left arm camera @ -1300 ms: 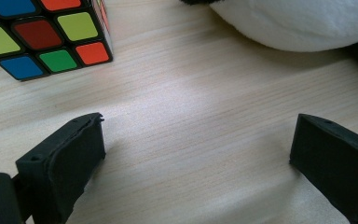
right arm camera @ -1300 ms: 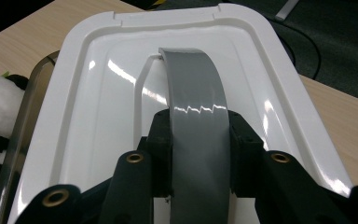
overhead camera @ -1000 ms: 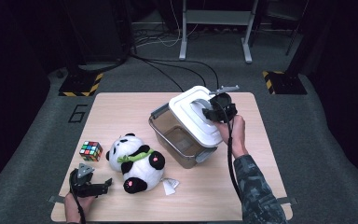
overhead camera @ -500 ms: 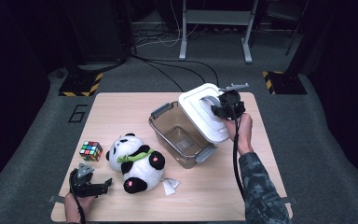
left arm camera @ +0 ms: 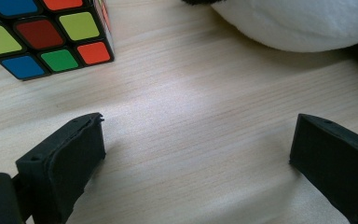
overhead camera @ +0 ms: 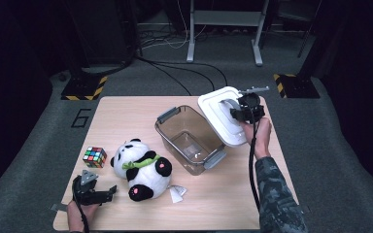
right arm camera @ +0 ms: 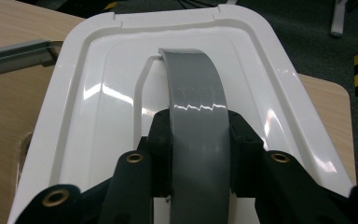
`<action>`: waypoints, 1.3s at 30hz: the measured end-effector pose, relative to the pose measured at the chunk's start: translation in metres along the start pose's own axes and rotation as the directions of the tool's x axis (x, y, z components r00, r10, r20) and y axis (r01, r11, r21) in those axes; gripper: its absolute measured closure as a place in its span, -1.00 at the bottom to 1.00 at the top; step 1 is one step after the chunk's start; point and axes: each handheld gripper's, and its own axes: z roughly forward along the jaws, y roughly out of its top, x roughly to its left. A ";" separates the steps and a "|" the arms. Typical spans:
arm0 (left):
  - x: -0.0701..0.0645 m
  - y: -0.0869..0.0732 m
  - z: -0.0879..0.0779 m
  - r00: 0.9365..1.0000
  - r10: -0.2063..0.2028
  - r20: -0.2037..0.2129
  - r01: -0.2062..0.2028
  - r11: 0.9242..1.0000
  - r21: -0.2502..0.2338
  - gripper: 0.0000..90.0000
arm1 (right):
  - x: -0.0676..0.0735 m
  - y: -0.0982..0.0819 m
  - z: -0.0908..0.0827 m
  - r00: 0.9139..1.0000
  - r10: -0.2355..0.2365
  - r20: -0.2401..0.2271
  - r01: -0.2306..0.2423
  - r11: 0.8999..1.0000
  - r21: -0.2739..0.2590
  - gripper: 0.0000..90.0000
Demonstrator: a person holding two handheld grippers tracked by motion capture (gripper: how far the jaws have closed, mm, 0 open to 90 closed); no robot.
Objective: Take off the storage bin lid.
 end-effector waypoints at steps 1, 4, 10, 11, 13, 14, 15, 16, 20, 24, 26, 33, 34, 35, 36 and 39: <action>0.000 0.000 0.000 1.000 -0.001 0.000 0.001 1.000 0.000 -0.93 | -0.002 -0.001 0.001 1.000 0.007 0.006 -0.007 1.000 0.001 0.48; 0.000 0.000 0.000 1.000 0.000 0.000 0.000 1.000 0.000 -0.93 | -0.007 -0.003 0.003 1.000 0.020 0.022 -0.020 1.000 0.002 0.48; 0.000 0.000 0.000 1.000 0.000 0.000 0.000 1.000 0.000 -0.93 | -0.018 -0.009 0.007 0.998 0.055 0.044 -0.055 0.998 0.004 0.48; 0.000 0.000 0.000 1.000 0.000 0.000 0.000 1.000 0.000 -0.93 | -0.020 -0.010 0.007 0.997 0.056 0.049 -0.056 0.998 0.004 0.48; 0.000 0.000 0.000 1.000 -0.001 0.000 0.001 1.000 -0.001 -0.93 | -0.022 -0.011 0.008 0.996 0.064 0.055 -0.064 0.998 0.002 0.48; 0.000 0.000 0.000 1.000 -0.001 0.000 0.001 1.000 0.000 -0.93 | -0.023 -0.012 0.008 0.996 0.068 0.059 -0.069 0.998 0.003 0.48; 0.000 0.000 0.000 1.000 -0.001 0.000 0.001 1.000 0.000 -0.93 | -0.024 -0.013 0.009 0.996 0.068 0.063 -0.068 0.998 0.000 0.48; 0.000 0.000 0.000 1.000 -0.001 0.000 0.001 1.000 0.000 -0.93 | -0.026 -0.014 0.009 0.995 0.074 0.068 -0.073 0.997 -0.004 0.48; 0.000 0.000 0.000 1.000 0.000 0.000 0.000 1.000 0.000 -0.93 | -0.031 -0.017 0.011 0.993 0.081 0.081 -0.081 0.997 -0.003 0.48; 0.000 0.000 0.000 1.000 0.000 0.000 0.000 1.000 0.000 -0.93 | -0.035 -0.021 0.014 0.990 0.102 0.095 -0.103 0.995 0.005 0.48; 0.000 0.000 0.000 1.000 -0.001 0.000 0.001 1.000 0.000 -0.93 | -0.038 -0.024 0.015 0.988 0.113 0.104 -0.114 0.993 0.008 0.48; 0.000 0.000 0.000 1.000 0.000 0.000 0.000 1.000 0.000 -0.93 | -0.048 -0.033 0.018 0.983 0.128 0.135 -0.130 0.992 0.002 0.48; 0.000 0.000 0.000 1.000 0.000 0.000 0.000 1.000 0.000 -0.93 | -0.049 -0.035 0.019 0.981 0.133 0.142 -0.134 0.991 0.001 0.48; 0.000 0.000 0.000 1.000 0.000 0.000 0.000 1.000 0.000 -0.93 | -0.050 -0.036 0.019 0.980 0.134 0.147 -0.135 0.991 -0.003 0.48; 0.000 0.000 0.000 1.000 0.000 0.000 0.000 1.000 0.000 -0.93 | -0.051 -0.038 0.020 0.978 0.143 0.152 -0.145 0.989 0.000 0.48; 0.000 0.000 0.000 1.000 0.000 0.000 0.000 1.000 0.000 -0.93 | -0.054 -0.043 0.022 0.974 0.154 0.165 -0.156 0.988 -0.002 0.48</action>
